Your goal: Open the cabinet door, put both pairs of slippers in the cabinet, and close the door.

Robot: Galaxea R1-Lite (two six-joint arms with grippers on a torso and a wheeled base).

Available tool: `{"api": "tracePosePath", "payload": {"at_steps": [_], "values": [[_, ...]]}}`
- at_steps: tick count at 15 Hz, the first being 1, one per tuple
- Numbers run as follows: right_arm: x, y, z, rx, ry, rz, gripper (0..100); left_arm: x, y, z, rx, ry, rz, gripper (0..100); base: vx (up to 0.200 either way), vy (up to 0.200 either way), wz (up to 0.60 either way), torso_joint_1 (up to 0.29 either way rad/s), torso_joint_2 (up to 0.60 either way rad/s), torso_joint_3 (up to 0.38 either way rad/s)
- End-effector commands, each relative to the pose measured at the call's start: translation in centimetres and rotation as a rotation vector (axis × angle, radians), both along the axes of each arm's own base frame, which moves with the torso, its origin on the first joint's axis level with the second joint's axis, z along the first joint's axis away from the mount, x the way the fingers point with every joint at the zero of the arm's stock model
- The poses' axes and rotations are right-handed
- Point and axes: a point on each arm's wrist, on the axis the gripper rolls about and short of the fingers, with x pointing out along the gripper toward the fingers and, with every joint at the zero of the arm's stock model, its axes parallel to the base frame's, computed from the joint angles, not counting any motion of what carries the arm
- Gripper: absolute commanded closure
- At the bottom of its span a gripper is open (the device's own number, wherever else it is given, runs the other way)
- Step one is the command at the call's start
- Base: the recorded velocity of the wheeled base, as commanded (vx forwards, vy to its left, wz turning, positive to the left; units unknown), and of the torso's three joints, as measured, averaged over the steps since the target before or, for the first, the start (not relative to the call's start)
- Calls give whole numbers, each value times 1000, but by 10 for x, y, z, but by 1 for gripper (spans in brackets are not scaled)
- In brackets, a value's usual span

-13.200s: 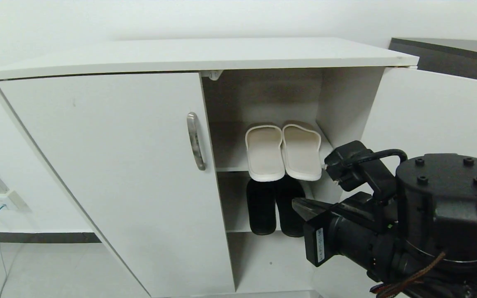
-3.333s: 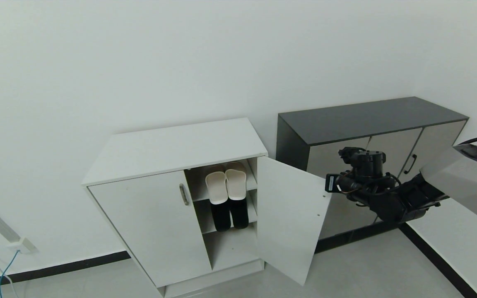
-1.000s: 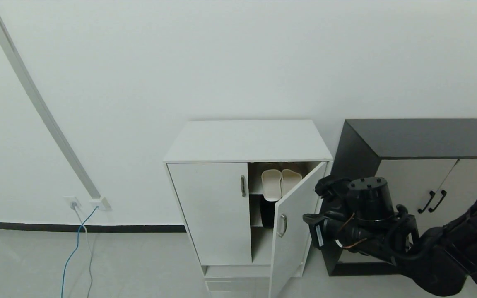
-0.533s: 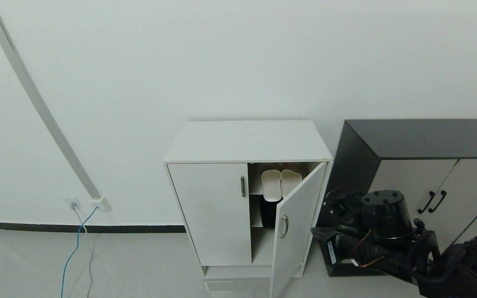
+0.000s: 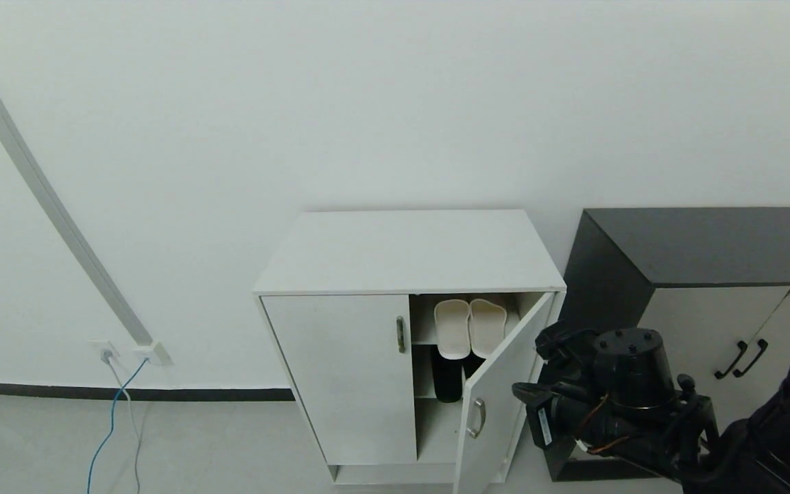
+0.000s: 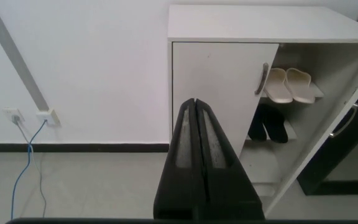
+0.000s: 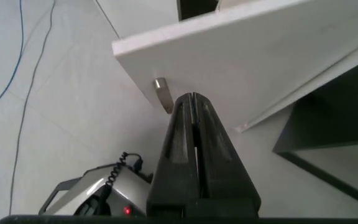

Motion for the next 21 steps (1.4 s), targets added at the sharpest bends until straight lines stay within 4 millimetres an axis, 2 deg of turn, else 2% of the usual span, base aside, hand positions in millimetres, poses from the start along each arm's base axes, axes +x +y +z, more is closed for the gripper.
{"api": "tracePosePath", "payload": {"at_steps": [1, 5, 10, 21], "values": [[8, 6, -13, -18, 25, 0, 100, 0, 0, 0, 0, 0, 1, 100, 0, 0, 0, 0, 0, 0], [34, 22, -25, -7, 15, -8, 100, 0, 0, 0, 0, 0, 2, 100, 0, 0, 0, 0, 0, 0], [74, 31, -39, 12, -12, -49, 100, 0, 0, 0, 0, 0, 2, 100, 0, 0, 0, 0, 0, 0], [144, 39, -56, 54, -80, -123, 100, 0, 0, 0, -2, -1, 2, 100, 0, 0, 0, 0, 0, 0]]}}
